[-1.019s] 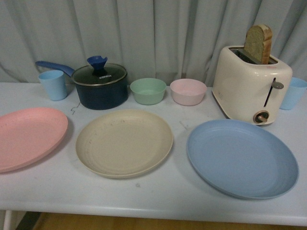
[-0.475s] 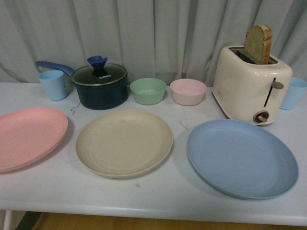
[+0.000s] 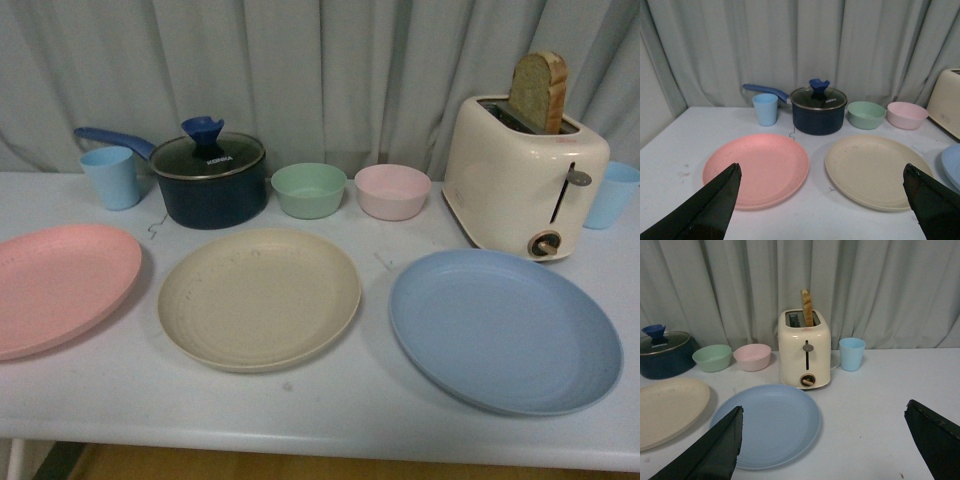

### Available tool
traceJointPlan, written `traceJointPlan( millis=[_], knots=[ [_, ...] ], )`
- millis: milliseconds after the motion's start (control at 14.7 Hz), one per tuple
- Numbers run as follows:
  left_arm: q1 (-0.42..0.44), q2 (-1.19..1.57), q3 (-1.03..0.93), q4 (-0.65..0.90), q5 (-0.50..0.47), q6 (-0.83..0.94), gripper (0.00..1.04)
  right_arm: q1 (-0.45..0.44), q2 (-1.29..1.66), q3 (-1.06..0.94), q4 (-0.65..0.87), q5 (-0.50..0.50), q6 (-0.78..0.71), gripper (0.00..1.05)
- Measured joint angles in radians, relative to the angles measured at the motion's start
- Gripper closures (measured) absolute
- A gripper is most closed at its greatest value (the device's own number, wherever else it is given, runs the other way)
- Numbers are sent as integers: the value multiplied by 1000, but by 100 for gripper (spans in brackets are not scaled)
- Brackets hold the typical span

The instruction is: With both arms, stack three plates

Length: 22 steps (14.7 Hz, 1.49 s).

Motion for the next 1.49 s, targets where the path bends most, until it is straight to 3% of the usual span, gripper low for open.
traceJointPlan(
  millis=[204, 408, 611, 747, 1087, 1291, 1494],
  knots=[
    [-28, 200, 142, -284, -88, -118, 7, 0, 0, 0, 0, 1, 1, 6],
    [-20, 418, 309, -444, -106, -241, 7, 0, 0, 0, 0, 0, 0, 6],
    [8, 732, 608, -286, -66, -227, 7, 0, 0, 0, 0, 0, 0, 6],
    [80, 1026, 745, -185, 0, -170, 7, 0, 0, 0, 0, 0, 0, 6],
    [151, 1653, 1108, -175, -9, -98, 7, 0, 0, 0, 0, 0, 0, 6],
    [219, 1793, 1131, -97, -9, -87, 7, 0, 0, 0, 0, 0, 0, 6],
    [266, 1876, 1052, 98, 6, -60, 7, 0, 0, 0, 0, 0, 0, 6]
  ],
)
